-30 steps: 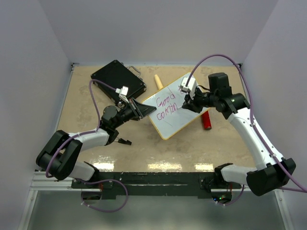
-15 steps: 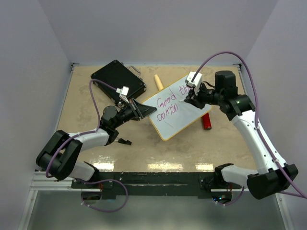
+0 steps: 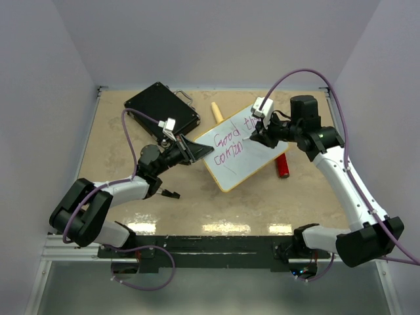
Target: Write a sentence on the whiteboard
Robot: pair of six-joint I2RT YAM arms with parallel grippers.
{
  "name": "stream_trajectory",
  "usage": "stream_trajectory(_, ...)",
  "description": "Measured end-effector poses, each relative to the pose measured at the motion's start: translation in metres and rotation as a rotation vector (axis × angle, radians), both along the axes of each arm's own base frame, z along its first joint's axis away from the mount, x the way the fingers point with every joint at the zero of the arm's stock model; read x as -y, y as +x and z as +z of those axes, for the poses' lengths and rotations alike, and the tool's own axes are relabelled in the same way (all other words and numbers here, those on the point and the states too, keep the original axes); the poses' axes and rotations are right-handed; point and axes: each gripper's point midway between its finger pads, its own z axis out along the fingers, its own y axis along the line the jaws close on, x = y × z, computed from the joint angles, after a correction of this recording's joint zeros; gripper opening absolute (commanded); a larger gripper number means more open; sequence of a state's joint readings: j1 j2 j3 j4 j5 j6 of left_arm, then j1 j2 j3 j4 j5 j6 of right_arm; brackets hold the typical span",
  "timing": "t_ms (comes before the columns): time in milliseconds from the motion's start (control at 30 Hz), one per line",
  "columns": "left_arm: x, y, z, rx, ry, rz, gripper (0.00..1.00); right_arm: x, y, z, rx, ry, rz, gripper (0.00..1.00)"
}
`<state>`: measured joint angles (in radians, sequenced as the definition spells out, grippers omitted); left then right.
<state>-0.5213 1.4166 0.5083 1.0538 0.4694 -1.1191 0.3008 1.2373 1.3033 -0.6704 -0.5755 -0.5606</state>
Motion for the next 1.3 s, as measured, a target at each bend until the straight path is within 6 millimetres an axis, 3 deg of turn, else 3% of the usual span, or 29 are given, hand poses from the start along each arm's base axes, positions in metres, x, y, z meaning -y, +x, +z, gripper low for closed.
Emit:
stream_trajectory(267, -0.001, 0.001, 0.0, -0.001, 0.0, 0.003, 0.0, -0.006, -0.006, -0.004, -0.027, 0.014, 0.05, 0.0)
stream_trajectory(767, -0.005, 0.004, 0.0, 0.003, 0.001, 0.007, 0.0, -0.001, -0.014, -0.012, -0.051, -0.019, 0.053, 0.0)
stream_trajectory(1300, -0.007, 0.005, -0.001, 0.002, 0.004, 0.006, 0.0, -0.005, 0.006, -0.002, -0.012, -0.011, 0.037, 0.0)
